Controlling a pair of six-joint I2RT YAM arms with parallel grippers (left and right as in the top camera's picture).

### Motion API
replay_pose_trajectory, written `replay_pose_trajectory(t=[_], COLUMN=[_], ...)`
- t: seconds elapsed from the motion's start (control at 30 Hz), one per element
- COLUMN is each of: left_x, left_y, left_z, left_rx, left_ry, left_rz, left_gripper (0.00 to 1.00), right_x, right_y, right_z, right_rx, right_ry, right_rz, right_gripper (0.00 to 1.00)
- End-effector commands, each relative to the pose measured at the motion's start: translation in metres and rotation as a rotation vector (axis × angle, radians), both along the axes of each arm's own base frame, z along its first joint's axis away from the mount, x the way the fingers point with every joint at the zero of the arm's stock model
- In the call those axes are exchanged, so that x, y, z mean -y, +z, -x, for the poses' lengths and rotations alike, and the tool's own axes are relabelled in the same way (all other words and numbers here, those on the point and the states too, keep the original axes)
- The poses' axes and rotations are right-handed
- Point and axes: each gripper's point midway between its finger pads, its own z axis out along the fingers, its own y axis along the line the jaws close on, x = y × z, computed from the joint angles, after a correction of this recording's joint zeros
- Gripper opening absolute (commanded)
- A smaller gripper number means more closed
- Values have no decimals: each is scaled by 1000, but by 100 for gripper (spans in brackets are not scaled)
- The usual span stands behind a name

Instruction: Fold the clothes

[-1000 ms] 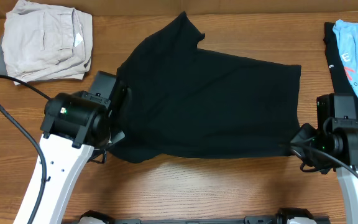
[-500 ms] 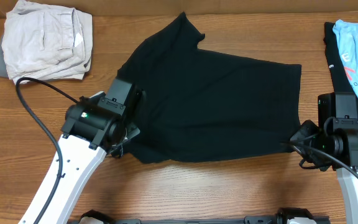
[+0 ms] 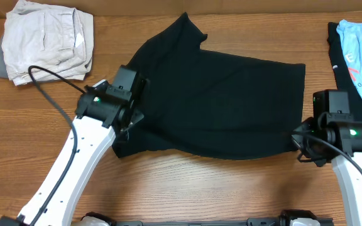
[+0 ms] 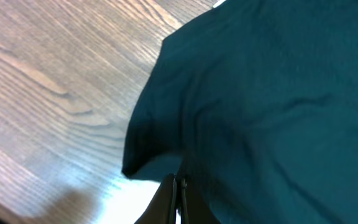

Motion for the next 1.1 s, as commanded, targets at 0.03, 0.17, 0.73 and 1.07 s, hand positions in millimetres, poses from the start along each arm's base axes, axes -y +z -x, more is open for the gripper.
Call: replay_pose_trajectory(t=[0.03, 0.17, 0.73, 1.07], left_x=[0, 10, 29, 38], left_y=[-10, -8, -52, -78], left_z=[-32, -63, -120, -138], left_rx=[71, 173, 225, 230], left_ry=[33, 16, -26, -31], left_rz=[-18, 6, 2, 16], left_gripper=[4, 4, 5, 10], right_x=[5, 5, 15, 27], right_y=[-11, -26, -49, -55], right_z=[-15, -20, -52, -68], right_rx=[-14, -74, 7, 93], right_ry=[-9, -8, -22, -98], right_rz=[19, 18, 65, 117], right_gripper=[4, 4, 4, 4])
